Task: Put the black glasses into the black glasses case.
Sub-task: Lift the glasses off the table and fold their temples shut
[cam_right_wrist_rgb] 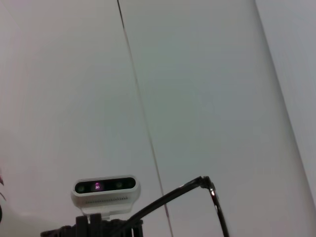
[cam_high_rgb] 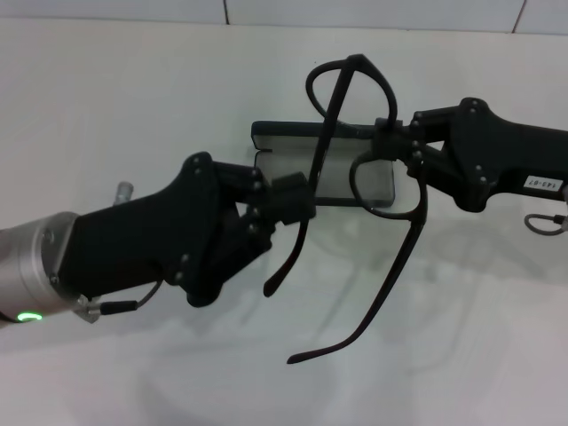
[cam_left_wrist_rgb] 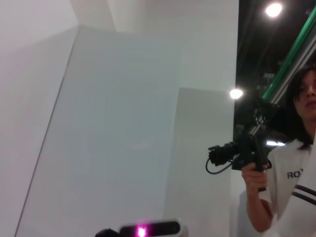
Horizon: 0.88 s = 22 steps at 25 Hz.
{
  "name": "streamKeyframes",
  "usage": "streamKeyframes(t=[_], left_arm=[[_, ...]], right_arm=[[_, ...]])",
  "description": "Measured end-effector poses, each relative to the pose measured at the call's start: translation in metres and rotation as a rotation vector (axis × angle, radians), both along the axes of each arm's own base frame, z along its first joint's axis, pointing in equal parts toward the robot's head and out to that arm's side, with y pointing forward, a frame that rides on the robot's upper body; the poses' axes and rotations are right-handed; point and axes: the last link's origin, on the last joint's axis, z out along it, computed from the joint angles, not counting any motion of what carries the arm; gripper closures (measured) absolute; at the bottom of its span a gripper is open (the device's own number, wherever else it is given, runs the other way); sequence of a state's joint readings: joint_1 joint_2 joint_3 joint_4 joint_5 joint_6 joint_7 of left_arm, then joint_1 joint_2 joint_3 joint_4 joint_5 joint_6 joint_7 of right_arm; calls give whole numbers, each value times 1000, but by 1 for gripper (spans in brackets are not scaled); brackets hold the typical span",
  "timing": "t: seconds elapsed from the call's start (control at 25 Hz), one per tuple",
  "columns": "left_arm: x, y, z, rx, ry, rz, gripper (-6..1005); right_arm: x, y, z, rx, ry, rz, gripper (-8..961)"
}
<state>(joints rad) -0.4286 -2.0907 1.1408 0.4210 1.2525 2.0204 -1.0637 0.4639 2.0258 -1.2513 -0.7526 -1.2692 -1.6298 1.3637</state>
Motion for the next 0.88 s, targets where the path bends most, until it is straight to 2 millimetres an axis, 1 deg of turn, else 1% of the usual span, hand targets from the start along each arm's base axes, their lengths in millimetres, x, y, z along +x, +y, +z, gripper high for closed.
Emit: streamKeyframes(t=[0.36, 0.48, 0.68, 0.88], left_arm=[[-1, -1, -10, -8, 15, 19, 955], [-1, -1, -9, -2, 4, 22, 955], [-1, -2, -7, -5, -7, 14, 955], [1, -2, -9, -15, -4, 9, 955]], right_arm=[[-9, -1, -11, -34, -14, 35, 884], [-7, -1, -14, -41, -16, 30, 883], [2, -1, -20, -47, -19, 3, 884], [-1, 1, -24, -55, -15, 7, 883]])
